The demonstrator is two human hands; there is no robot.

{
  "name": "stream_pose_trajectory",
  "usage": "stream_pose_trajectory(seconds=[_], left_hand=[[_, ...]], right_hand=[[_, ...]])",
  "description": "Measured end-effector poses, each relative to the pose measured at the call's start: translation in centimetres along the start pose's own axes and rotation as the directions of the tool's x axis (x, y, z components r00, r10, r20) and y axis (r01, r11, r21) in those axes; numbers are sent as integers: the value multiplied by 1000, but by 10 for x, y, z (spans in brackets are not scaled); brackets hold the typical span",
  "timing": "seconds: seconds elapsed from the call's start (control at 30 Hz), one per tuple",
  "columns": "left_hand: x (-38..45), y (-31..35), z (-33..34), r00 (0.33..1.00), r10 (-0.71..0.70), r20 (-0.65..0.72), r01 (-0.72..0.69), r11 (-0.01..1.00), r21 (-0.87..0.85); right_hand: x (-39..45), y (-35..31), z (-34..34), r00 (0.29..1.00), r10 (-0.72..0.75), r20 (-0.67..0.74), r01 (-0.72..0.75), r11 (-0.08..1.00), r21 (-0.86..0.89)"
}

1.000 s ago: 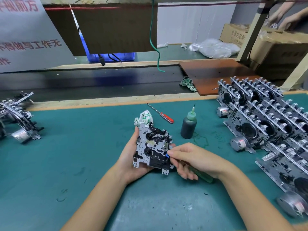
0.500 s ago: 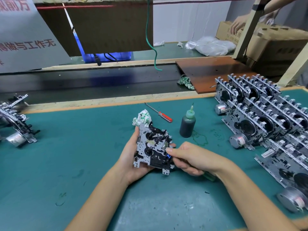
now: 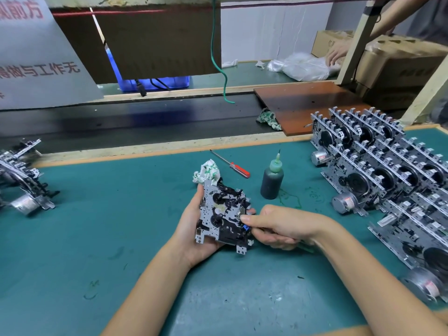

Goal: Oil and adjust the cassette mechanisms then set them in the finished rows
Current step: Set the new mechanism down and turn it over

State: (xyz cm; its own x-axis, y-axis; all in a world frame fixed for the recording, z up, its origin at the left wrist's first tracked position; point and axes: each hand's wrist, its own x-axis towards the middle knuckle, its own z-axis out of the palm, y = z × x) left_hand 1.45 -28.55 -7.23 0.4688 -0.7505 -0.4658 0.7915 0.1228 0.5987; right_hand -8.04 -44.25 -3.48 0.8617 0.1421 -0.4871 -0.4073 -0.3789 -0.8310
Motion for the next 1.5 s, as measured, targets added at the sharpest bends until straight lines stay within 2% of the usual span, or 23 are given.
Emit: stream_pose_trajectory(seconds=[0.13,0.27,0.4,0.43,0.5,0.63,0.7,0.77,0.83,0.87,0.9,0.97,1.1,1.27,1.33,1.37,1.43,1.5], left_hand=[[-2,0,3,1000,17,-1,-17,1000,-14],[-6,-1,5,1000,19,20,-17,997,-75],[-13,-2,7,998,55,37,-45,972,-230],[-13,-2,6,997,66,33,-55,962,-266],[-15,-2,7,997,80,18,-70,946,-318],[-15,-2,7,994,107,10,-97,934,-345],[-14,-2,6,992,128,3,-119,936,-332],[-13,-2,4,986,166,-16,-162,934,-319],[-13,-2,4,984,179,-14,-175,937,-303],[-13,-2,3,985,170,-2,-163,940,-301],[-14,-2,4,987,157,14,-146,944,-297],[-14,-4,5,990,132,49,-113,955,-274],[-16,-7,4,989,75,128,-35,957,-287],[-17,-9,3,986,25,165,26,954,-299],[-16,-9,3,988,16,154,29,957,-289],[-15,-8,2,989,11,148,31,959,-281],[-14,-8,1,990,4,139,33,964,-263],[-14,-8,0,991,5,131,27,969,-245]], right_hand=[[1,1,2,999,-11,-40,10,1000,-25],[2,9,5,988,-69,-141,68,998,-12],[-6,11,-10,957,-165,-240,216,955,204],[-9,12,-16,943,-175,-284,240,948,209],[-14,17,-22,919,-155,-364,208,972,112],[-14,24,-20,898,-107,-427,98,994,-43],[-11,27,-22,812,-121,-571,3,979,-203],[-9,29,-24,635,-177,-752,-146,929,-342],[-4,29,-21,473,-224,-852,-116,943,-312],[-1,30,-20,433,-218,-875,-78,958,-278],[4,31,-19,422,-203,-883,-58,967,-250],[11,33,-16,467,-156,-870,-25,982,-190],[17,31,-18,540,-68,-839,189,981,42],[19,27,-18,547,-55,-835,330,931,155],[18,23,-19,556,-5,-831,448,844,295],[16,19,-19,577,27,-816,519,760,392],[10,12,-20,645,58,-762,654,474,590],[4,7,-21,704,37,-709,692,189,697]])
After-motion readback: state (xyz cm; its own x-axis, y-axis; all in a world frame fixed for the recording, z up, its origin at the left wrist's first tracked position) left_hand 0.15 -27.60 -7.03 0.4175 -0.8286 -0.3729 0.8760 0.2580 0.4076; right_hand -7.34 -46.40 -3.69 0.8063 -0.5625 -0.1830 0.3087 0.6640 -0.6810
